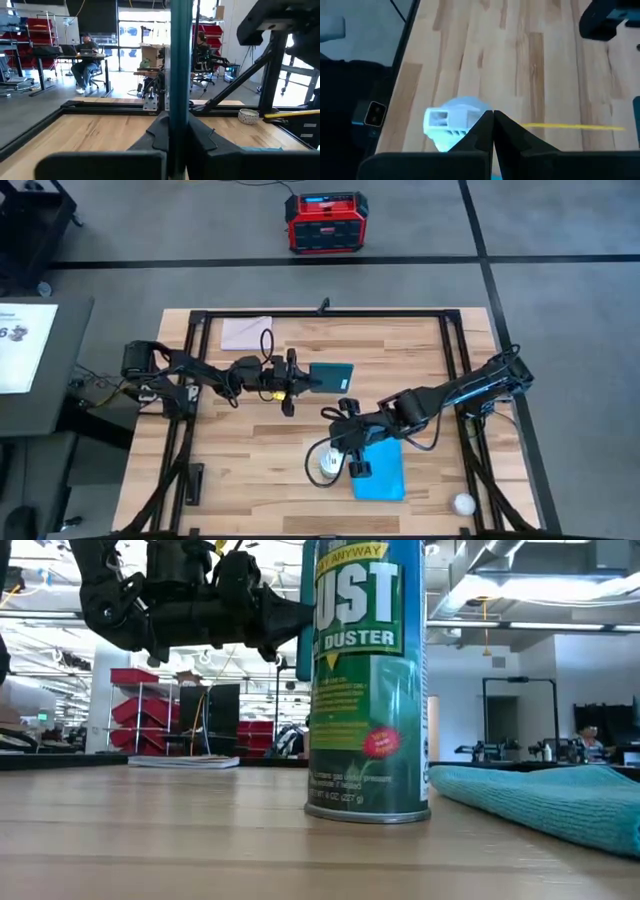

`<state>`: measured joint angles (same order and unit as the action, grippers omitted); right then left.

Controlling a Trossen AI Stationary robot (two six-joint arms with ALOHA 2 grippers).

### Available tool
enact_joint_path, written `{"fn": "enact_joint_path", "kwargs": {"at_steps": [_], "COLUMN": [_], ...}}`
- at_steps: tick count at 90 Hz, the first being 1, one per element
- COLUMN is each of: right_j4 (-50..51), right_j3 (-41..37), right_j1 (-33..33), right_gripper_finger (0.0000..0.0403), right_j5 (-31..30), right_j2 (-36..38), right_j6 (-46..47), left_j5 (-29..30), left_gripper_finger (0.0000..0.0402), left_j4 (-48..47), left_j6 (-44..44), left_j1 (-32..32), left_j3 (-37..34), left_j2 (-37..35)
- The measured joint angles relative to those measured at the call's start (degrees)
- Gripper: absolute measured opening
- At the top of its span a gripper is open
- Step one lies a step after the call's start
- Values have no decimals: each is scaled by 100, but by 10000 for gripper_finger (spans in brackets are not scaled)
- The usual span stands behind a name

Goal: Apply microfiber cloth
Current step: Spray the back of the green tablet using the white spray bottle

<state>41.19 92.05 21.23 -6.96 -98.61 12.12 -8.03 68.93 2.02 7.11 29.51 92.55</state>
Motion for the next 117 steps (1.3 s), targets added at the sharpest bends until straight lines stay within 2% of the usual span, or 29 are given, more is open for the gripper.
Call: {"fn": "enact_joint_path", "kwargs": {"at_steps": [33,48,78,92,103,117], "right_j4": [32,37,46,39,41,41], "right_j3": [48,48,48,48,48,48], "right_j1": [-37,-37,-11,-9,-9,-21], "right_gripper_finger": [0,0,0,0,0,0], "right_j5": [2,13,13,13,13,13], "right_j2": [4,-4,-7,-7,-7,-7], "right_j6": [-57,-55,-52,-52,-50,-41], "left_j5": [118,866,1531,1940,1974,1976], "left_gripper_finger": [3,3,3,3,3,3], "left_j4": [13,7,-40,554,1049,1103], "left_j6": [22,-45,-60,13,104,173], "left_j1": [-23,-236,-689,-831,-876,-956], "left_j3": [-1,0,-145,-551,-801,-843], "left_j2": [0,0,0,0,0,0]}}
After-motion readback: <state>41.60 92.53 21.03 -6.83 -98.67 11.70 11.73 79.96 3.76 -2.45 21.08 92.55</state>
